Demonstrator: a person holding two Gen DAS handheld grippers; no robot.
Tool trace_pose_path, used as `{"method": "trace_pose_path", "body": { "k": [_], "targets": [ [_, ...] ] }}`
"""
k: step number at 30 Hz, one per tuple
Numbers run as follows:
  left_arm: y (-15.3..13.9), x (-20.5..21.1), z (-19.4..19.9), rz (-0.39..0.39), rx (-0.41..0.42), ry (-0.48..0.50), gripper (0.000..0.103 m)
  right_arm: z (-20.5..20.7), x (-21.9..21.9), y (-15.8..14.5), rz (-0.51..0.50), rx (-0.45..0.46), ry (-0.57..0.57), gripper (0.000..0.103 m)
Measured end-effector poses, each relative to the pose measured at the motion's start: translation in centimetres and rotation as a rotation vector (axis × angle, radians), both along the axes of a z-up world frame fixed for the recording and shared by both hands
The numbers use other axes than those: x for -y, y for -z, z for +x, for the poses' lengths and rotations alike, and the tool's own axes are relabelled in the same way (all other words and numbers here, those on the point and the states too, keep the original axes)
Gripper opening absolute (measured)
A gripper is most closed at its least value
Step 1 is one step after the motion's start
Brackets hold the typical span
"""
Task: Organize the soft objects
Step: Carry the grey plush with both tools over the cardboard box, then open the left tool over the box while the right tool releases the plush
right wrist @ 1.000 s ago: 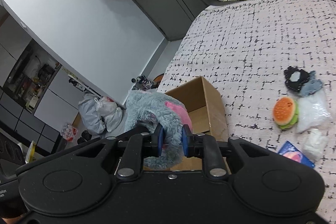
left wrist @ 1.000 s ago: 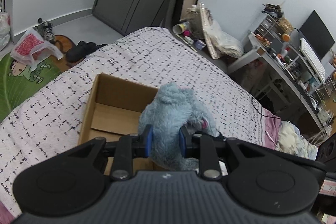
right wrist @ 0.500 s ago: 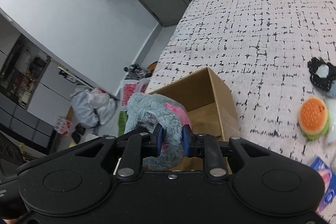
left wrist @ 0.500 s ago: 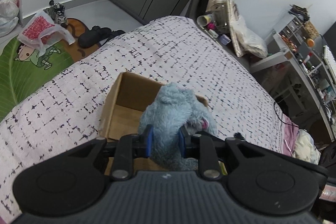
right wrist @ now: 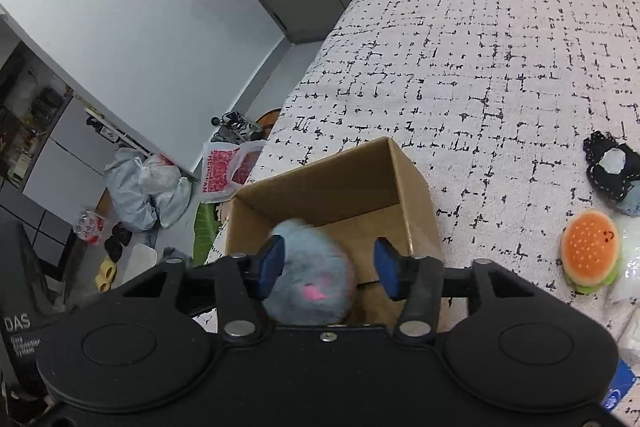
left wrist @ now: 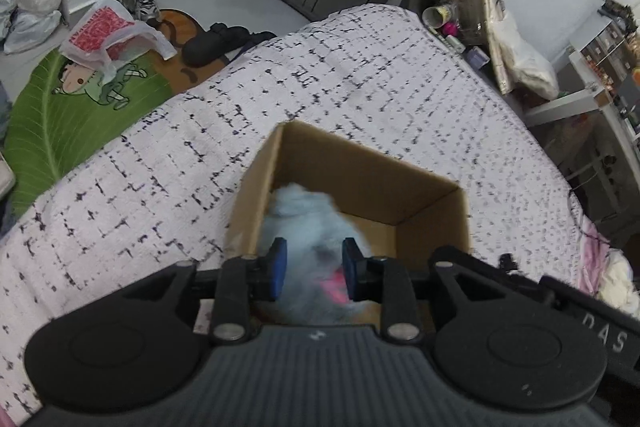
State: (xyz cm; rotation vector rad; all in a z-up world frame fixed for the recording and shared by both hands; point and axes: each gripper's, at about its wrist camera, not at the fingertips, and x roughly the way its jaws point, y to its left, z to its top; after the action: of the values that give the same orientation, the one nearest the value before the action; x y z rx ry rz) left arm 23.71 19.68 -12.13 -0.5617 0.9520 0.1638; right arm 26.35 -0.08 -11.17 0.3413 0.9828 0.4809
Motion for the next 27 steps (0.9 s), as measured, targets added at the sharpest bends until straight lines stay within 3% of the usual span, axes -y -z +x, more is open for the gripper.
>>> {"method": "trace_pose_path", "body": {
  "k": [3, 7, 10, 15, 18, 23, 27],
  "targets": [
    [-0.8, 0.3, -0.4, 0.005, -0.001, -0.006, 0.036, -0.6, 0.9, -0.6, -0.001, 0.024, 0.005, 0.077],
    [-3.1, 1.4, -1.6, 0.107, 0.042, -0.022, 0.038, -1.6, 2.9, -1.8, 0.029, 0.061, 0.02, 0.081],
    [-4.9, 2.6, -2.7, 0.208, 0.089, -0.032, 0.049, -2.6, 4.3, -3.0, 0.02, 0.119, 0.034, 0.092],
    [-7.4, 4.3, -4.3, 0.244, 0.157, -0.006, 0.051, -4.1, 5.9, -4.4, -0.003, 0.184, 0.043, 0.095],
    [-8.7, 5.4, -5.1, 0.275, 0.161, 0.002, 0.051, -5.3, 7.0, -5.1, -0.017, 0.217, 0.054, 0.103],
    [-10.3, 6.8, -7.0, 0.272, 0.188, 0.04, 0.052, -7.1, 9.0, -6.0, -0.016, 0.24, 0.052, 0.103],
    [-11.4, 8.2, -8.3, 0.286, 0.178, 0.086, 0.066, -8.7, 10.6, -6.6, -0.024, 0.264, 0.044, 0.103]
  ]
}}
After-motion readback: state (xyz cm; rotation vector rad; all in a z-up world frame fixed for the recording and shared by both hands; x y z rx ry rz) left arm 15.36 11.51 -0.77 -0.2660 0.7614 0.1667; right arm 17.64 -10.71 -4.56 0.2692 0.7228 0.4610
